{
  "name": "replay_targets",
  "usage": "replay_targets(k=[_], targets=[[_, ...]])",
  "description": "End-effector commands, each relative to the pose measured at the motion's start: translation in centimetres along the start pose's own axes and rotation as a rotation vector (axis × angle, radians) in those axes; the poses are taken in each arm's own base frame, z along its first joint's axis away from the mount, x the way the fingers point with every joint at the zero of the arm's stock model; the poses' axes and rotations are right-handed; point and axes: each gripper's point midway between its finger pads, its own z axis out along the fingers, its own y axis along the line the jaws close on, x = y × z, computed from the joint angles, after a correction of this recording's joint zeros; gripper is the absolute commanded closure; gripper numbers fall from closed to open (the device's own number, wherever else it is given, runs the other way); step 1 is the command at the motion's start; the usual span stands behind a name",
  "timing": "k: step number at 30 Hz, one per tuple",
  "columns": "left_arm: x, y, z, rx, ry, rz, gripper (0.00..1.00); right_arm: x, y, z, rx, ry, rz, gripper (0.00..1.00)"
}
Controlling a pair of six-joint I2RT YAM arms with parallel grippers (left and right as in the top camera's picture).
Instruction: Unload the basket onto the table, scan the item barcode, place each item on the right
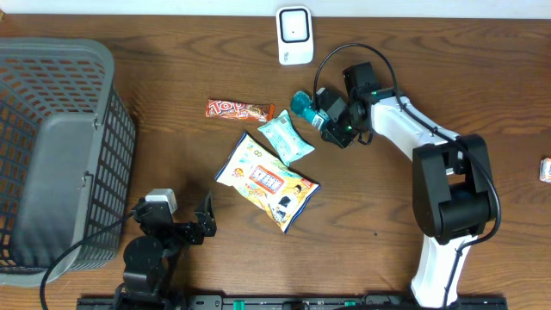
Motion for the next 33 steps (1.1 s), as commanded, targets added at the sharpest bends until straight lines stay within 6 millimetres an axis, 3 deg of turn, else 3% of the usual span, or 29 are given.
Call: replay_targets(k=[1,7,14,18,25,33], targets=[[1.1,0.4,0.2,-0.013,0.032,-0.012,0.02,2.8,0.4,2.7,-0.015,0.089,0.040,0.99],[1.1,0.4,0.2,-0.012,0.032,-0.012,0.02,-0.6,-0.5,-1.1,0.045,-0.005,0.039,0.99],[1.1,0.4,0.2,-0.013,0.032,-0.012,0.02,-6.5,-3.5,-8.4,0.379,-0.166,-0.062,0.99],[1.1,0.4,0.2,-0.013,0.032,-0.012,0.02,-10.1,-2.3,-11.0,0.563,-0.206,-0.203,0.99],[1.1,0.4,0.2,-0.013,0.032,-0.012,0.02,-13.4,-1.5,-14.7,0.943,-0.165,-0.316,0.99],[1.1,0.4,0.2,-0.013,0.032,-0.012,0.02,-18.0,1.1,-18.8,1.165,-0.245,-0.454,0.99]])
